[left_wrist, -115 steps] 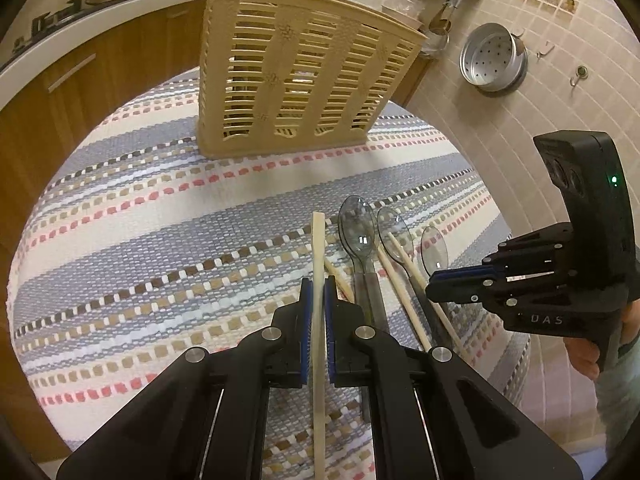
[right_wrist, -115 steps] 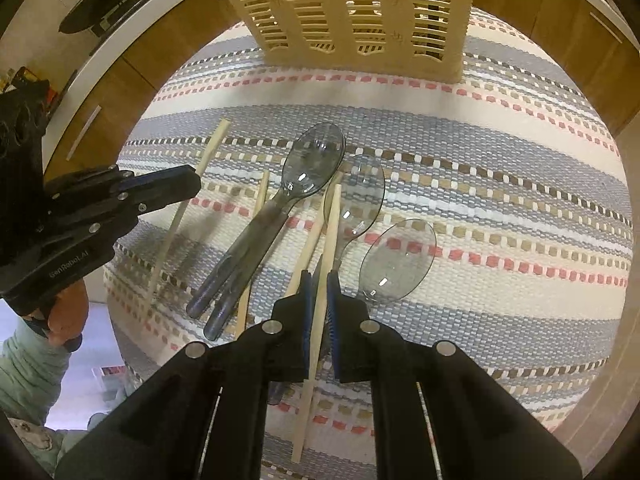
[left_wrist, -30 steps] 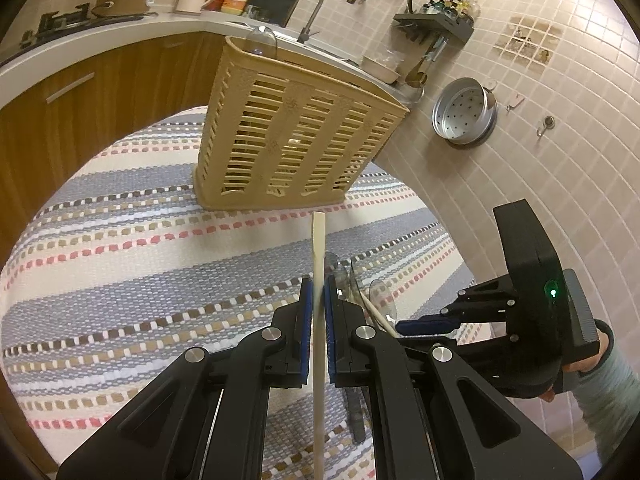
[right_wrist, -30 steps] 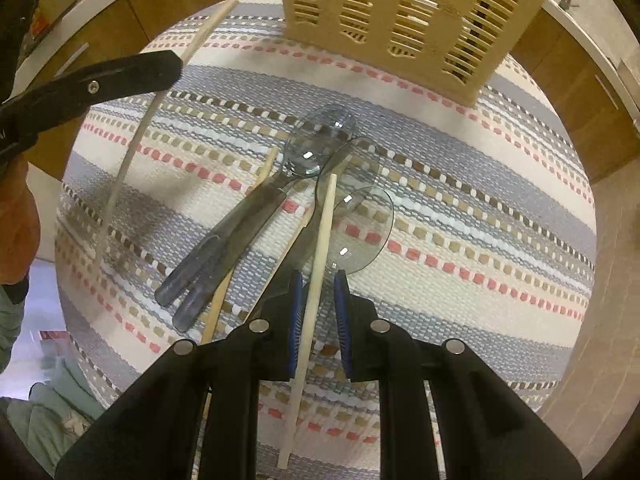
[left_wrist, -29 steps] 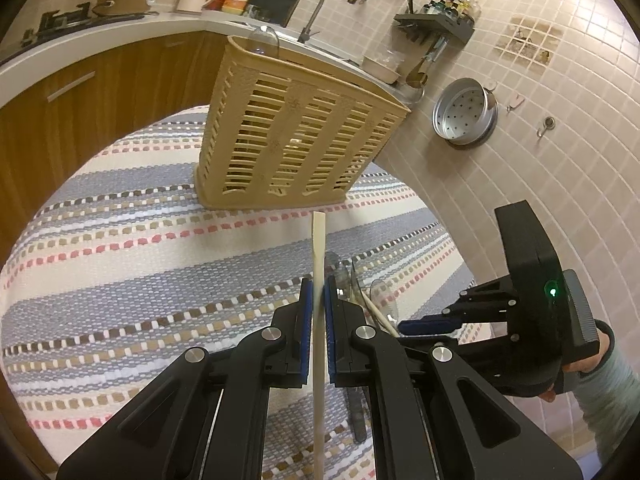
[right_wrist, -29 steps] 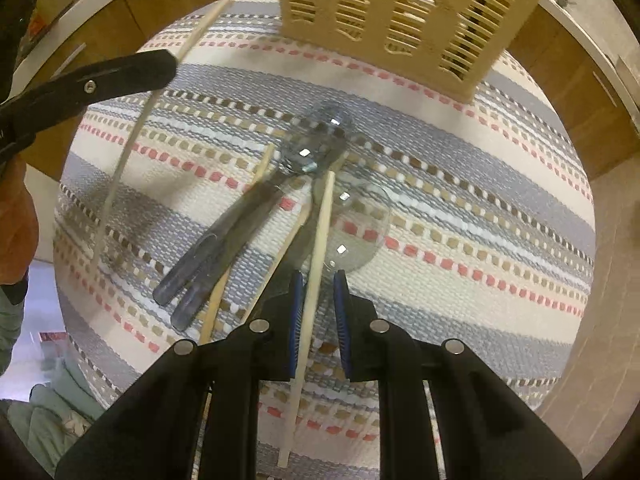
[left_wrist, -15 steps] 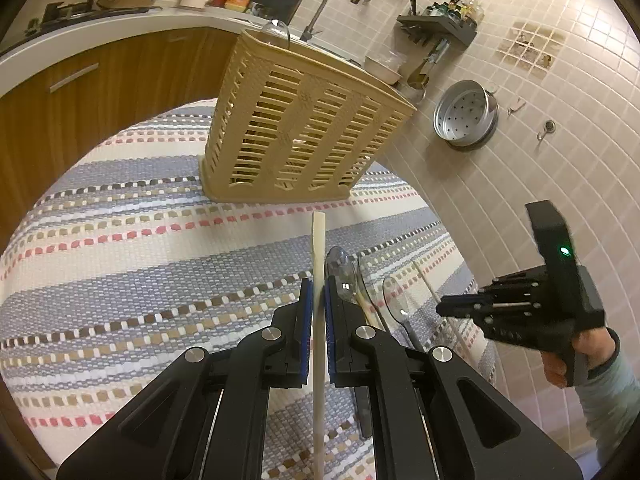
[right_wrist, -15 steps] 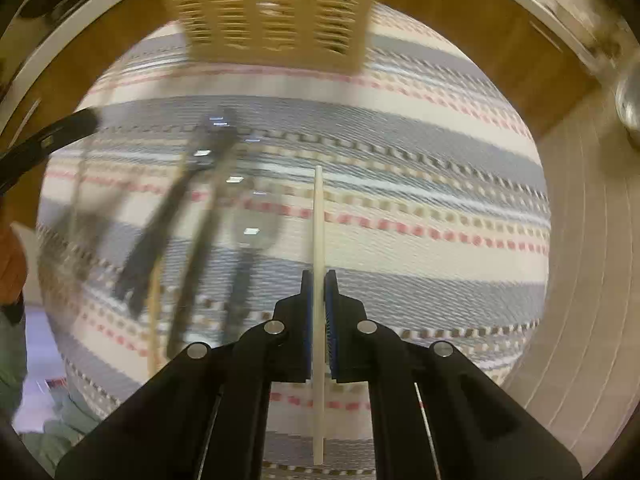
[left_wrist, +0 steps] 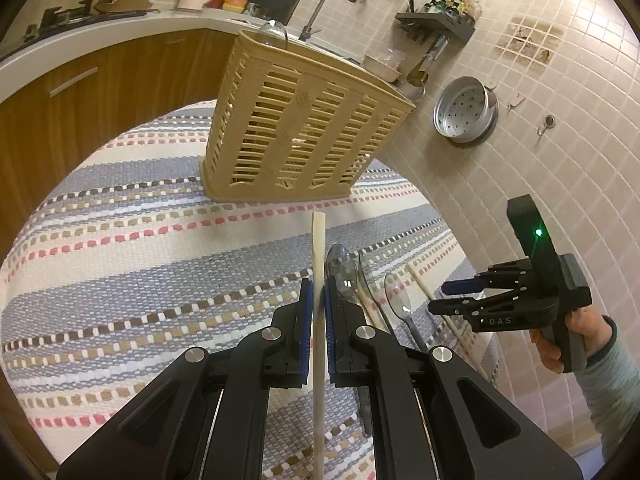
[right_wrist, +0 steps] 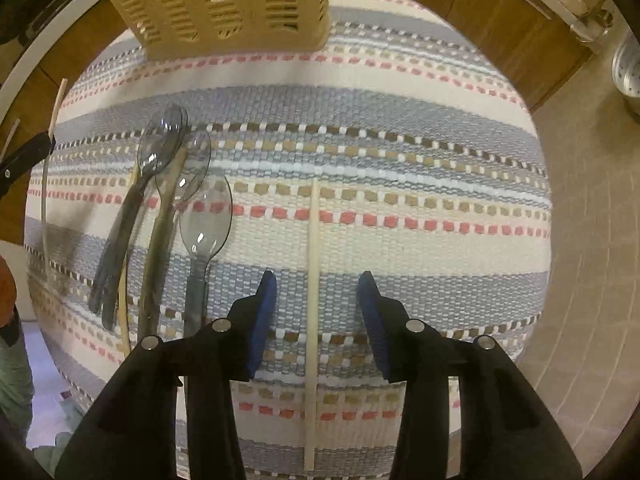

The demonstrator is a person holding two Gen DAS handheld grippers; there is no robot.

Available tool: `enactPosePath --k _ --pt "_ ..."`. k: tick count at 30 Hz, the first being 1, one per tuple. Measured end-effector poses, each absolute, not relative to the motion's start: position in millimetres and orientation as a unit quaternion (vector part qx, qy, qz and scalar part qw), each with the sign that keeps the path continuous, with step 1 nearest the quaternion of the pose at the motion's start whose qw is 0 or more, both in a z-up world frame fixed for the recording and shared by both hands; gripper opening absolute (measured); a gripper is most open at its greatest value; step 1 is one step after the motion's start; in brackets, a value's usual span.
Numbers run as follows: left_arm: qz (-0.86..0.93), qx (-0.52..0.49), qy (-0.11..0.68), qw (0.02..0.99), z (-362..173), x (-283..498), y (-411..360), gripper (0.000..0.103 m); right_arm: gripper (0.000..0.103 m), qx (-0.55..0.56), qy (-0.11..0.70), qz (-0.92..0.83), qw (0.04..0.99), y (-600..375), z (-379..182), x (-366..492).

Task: Organize utensils
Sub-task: 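Carry both chopsticks into the beige caddy and open both tools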

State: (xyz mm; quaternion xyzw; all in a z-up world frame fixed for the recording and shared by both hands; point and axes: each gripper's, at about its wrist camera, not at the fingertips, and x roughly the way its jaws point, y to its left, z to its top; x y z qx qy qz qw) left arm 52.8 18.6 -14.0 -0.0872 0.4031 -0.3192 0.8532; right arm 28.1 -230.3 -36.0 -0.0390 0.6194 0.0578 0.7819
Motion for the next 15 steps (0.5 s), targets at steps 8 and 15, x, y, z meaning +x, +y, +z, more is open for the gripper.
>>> enactPosePath --k 8,15 --pt "-0.319 -0.088 0.404 0.853 -13.8 55.1 15.0 0.004 0.004 -0.114 0.617 0.069 0.775 -188.3 -37.5 28.2" --pt "-0.319 -0.096 0.370 0.867 8.7 54.1 16.9 0.004 0.004 -0.039 0.536 0.112 0.836 -196.9 26.1 6.6"
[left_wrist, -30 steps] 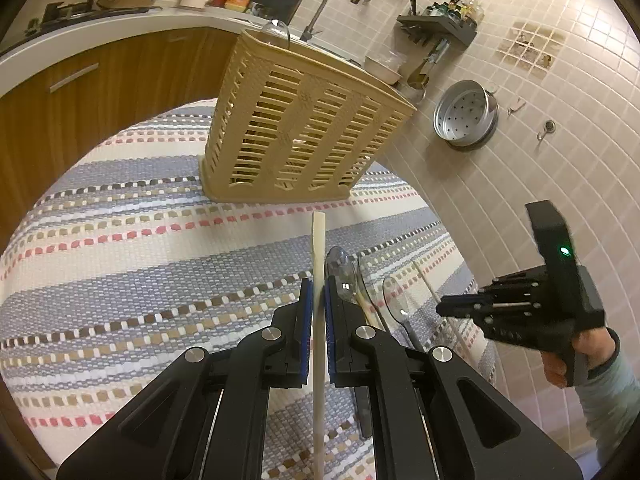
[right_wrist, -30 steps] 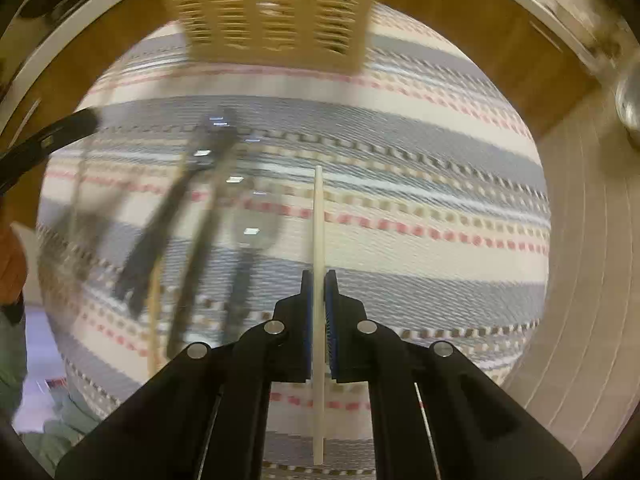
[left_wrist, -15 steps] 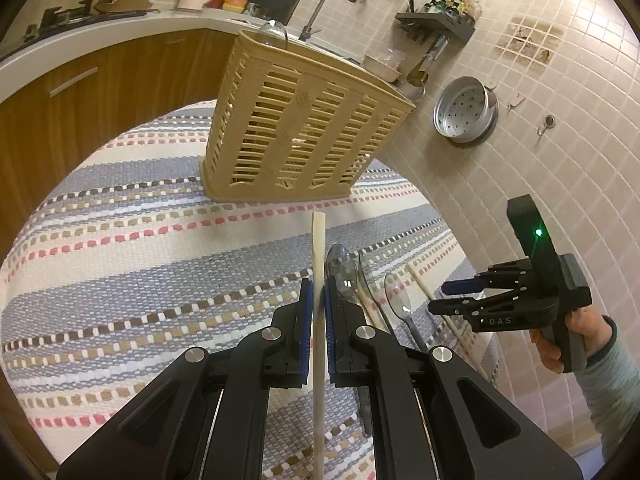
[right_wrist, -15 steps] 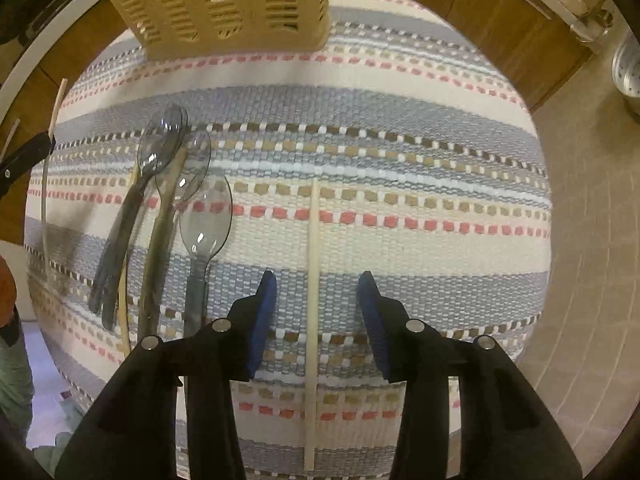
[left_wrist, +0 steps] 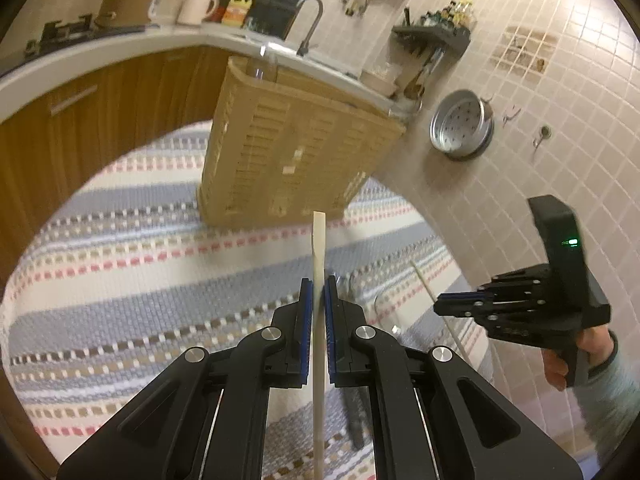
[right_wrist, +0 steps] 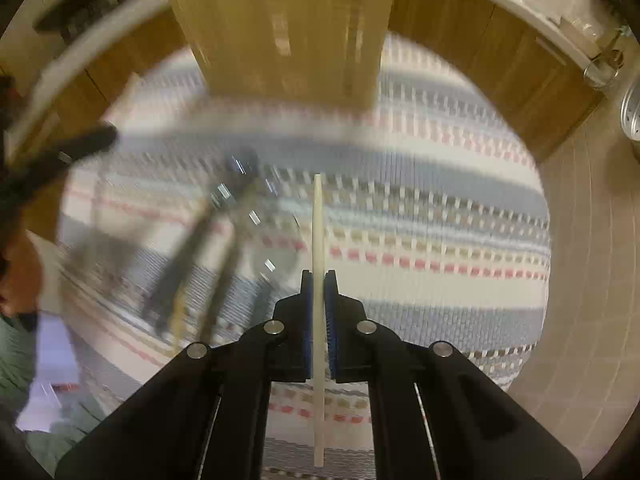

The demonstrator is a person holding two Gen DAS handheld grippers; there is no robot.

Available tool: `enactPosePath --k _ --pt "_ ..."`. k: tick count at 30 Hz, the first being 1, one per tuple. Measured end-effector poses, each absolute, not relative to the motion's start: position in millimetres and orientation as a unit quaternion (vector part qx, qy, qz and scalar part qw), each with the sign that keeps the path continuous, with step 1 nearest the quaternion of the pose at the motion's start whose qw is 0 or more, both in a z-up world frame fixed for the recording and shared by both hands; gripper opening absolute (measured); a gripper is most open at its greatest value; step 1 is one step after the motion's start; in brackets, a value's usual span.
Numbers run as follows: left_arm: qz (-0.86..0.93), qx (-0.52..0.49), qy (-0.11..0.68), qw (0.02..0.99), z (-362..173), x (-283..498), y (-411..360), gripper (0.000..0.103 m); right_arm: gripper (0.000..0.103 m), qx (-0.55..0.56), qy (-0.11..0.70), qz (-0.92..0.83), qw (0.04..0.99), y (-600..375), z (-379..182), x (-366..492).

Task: Organize utensils
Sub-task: 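Carry both chopsticks into the beige caddy and open both tools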

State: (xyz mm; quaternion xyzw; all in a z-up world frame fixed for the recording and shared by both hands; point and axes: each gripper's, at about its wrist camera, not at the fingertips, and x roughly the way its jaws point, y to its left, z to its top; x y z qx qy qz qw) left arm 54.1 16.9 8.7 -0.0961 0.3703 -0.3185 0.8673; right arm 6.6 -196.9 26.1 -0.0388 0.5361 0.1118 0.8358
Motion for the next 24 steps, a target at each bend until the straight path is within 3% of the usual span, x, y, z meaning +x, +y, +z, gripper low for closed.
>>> enactPosePath --k 11,17,24 --pt "-0.300 -0.129 0.215 0.920 105.9 72.0 11.7 0.004 0.004 0.059 0.289 0.164 0.941 -221.0 146.3 12.1" --pt "-0.267 -0.146 0.115 0.946 146.4 90.6 -2.9 0.004 0.004 0.100 0.179 0.148 0.967 -224.3 180.2 51.8" --pt "-0.197 -0.167 0.026 0.966 151.2 119.1 -28.1 0.004 0.004 0.114 0.089 0.109 0.984 -231.1 190.9 89.5"
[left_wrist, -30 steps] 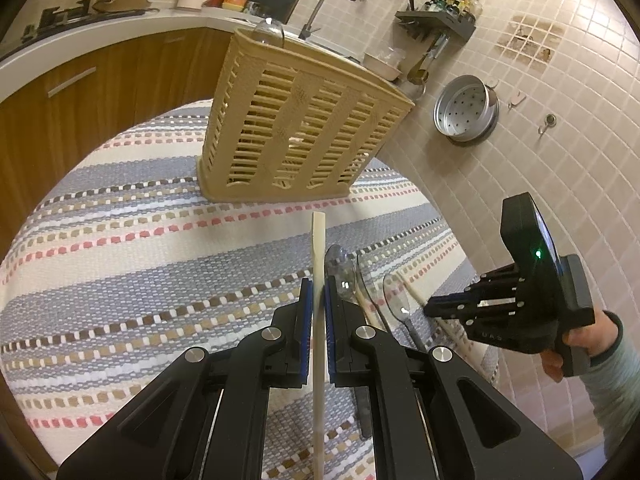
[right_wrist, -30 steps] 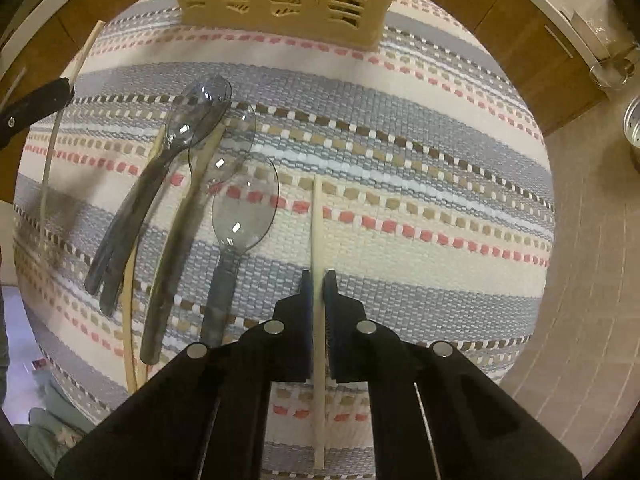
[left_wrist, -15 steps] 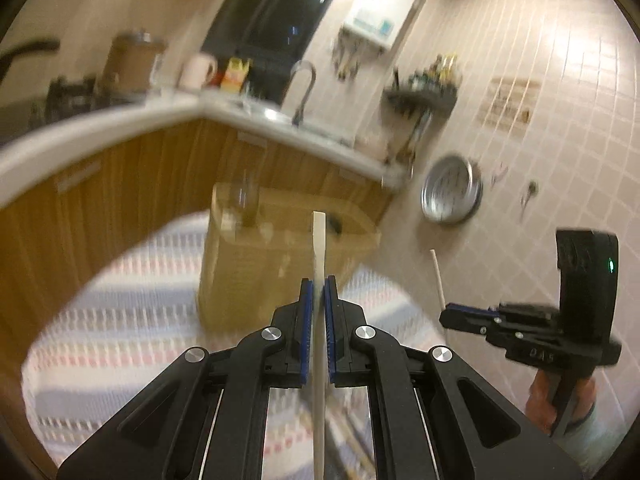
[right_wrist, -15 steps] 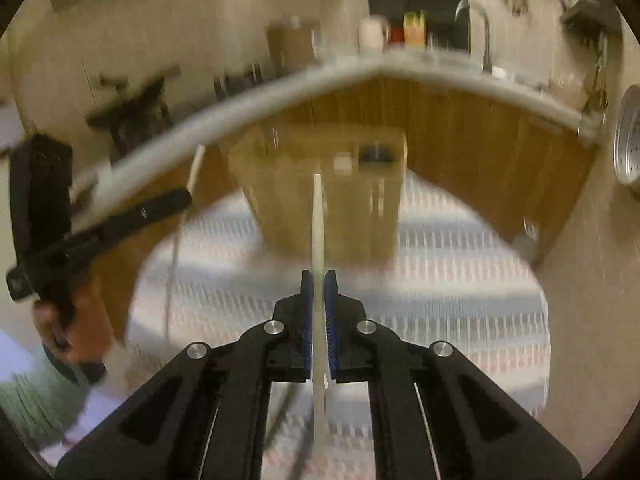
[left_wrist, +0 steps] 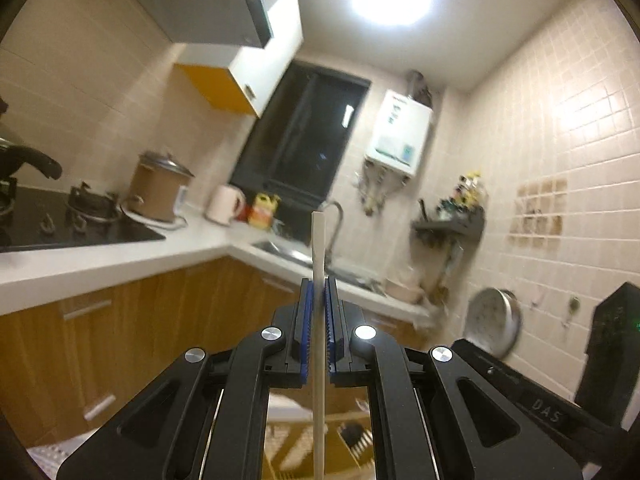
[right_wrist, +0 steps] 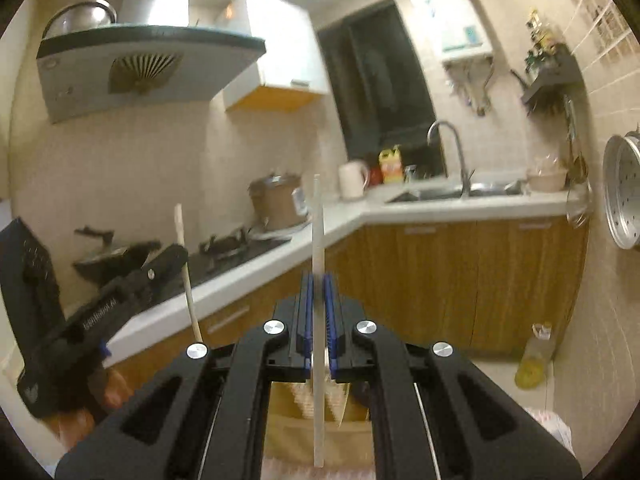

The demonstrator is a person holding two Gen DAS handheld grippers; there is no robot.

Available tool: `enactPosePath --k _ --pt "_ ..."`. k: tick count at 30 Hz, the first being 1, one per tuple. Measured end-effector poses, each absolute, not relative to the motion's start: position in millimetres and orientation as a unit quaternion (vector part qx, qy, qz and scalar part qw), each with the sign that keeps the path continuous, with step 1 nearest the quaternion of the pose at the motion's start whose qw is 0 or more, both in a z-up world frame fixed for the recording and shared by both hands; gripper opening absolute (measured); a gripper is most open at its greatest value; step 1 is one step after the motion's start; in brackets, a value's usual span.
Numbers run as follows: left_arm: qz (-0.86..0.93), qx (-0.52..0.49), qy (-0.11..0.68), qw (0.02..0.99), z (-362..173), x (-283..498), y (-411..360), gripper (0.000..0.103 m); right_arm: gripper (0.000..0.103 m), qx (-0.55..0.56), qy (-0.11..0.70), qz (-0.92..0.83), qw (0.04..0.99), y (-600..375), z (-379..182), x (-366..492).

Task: Organize utensils
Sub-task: 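Carry both chopsticks into the beige caddy and open both tools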

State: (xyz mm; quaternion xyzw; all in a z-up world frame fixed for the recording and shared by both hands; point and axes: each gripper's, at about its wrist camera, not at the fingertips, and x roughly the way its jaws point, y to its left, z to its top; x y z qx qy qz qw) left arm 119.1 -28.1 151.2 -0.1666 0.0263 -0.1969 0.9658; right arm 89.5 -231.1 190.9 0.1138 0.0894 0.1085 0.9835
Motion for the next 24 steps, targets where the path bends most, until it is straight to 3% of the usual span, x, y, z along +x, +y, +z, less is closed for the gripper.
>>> enactPosePath --k 10,24 --pt "-0.141 -0.144 -0.004 0.979 129.1 143.8 -50.9 0.004 0.004 0.101 0.053 0.066 0.991 -240.6 170.2 132.1" --pt "-0.153 -0.116 0.057 0.980 98.9 150.6 -53.6 0.007 0.005 0.086 0.100 0.075 0.988 -244.8 124.3 128.1"
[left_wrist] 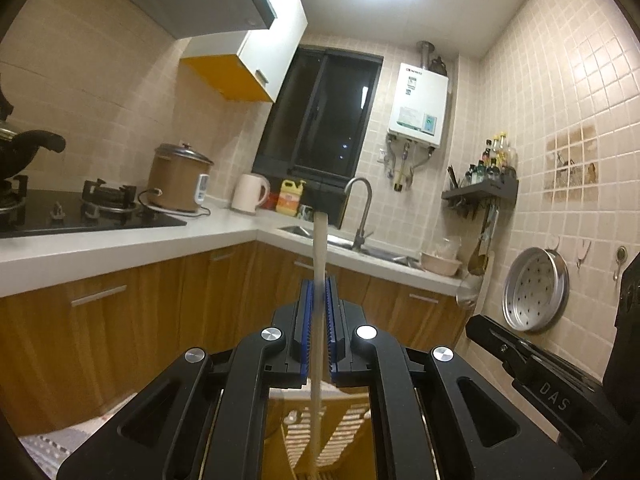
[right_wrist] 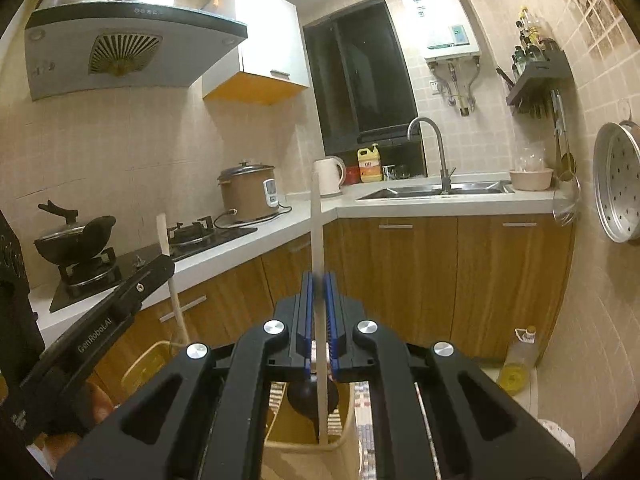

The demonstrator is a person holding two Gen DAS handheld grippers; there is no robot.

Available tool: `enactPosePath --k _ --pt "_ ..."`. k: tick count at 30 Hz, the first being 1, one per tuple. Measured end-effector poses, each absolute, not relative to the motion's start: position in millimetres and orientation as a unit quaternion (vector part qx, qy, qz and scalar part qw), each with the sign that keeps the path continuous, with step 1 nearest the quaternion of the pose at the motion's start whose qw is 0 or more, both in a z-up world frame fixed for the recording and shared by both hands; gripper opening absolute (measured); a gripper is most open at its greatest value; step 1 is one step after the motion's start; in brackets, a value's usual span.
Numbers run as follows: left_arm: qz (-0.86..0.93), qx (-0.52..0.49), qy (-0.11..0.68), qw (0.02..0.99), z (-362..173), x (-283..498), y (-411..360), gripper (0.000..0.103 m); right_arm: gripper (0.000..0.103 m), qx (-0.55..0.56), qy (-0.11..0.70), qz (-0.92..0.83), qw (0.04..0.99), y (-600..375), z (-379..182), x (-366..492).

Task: Organize utensils
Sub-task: 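Carry both chopsticks into the beige caddy and open both tools, then move both tools back down to the remaining utensils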

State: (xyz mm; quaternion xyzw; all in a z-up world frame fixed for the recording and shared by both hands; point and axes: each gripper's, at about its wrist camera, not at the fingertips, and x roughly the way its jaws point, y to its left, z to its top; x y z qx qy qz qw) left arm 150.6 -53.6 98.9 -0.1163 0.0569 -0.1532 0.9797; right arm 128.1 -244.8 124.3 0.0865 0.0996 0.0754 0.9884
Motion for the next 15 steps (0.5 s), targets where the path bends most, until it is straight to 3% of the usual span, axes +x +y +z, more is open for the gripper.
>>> enactPosePath --k 2,4,6,7,13,15 --pt "-0.157 -0.116 0.065 0.979 97.8 148.2 -49.8 0.021 0.006 0.080 0.109 0.077 0.988 -243.2 121.5 123.5" --pt "-0.158 -0.117 0.068 0.978 97.2 144.3 -45.6 0.024 0.016 0.079 0.114 0.078 0.987 -243.4 121.4 118.6" --pt "-0.162 -0.116 0.074 0.977 97.3 140.1 -42.0 0.029 0.043 0.082 0.120 0.080 0.986 -244.5 121.8 110.6" --pt "-0.162 -0.116 0.076 0.977 97.9 138.0 -40.0 0.029 0.050 0.084 0.120 0.079 0.986 -245.7 122.4 107.1" --pt "-0.173 -0.115 0.092 0.974 104.1 110.7 -18.8 0.044 0.054 0.070 0.123 0.067 0.988 -245.8 131.0 67.4" --pt "-0.185 -0.106 0.108 0.971 105.4 96.7 -11.8 0.046 0.076 0.039 0.133 0.050 0.989 -238.6 131.6 50.0"
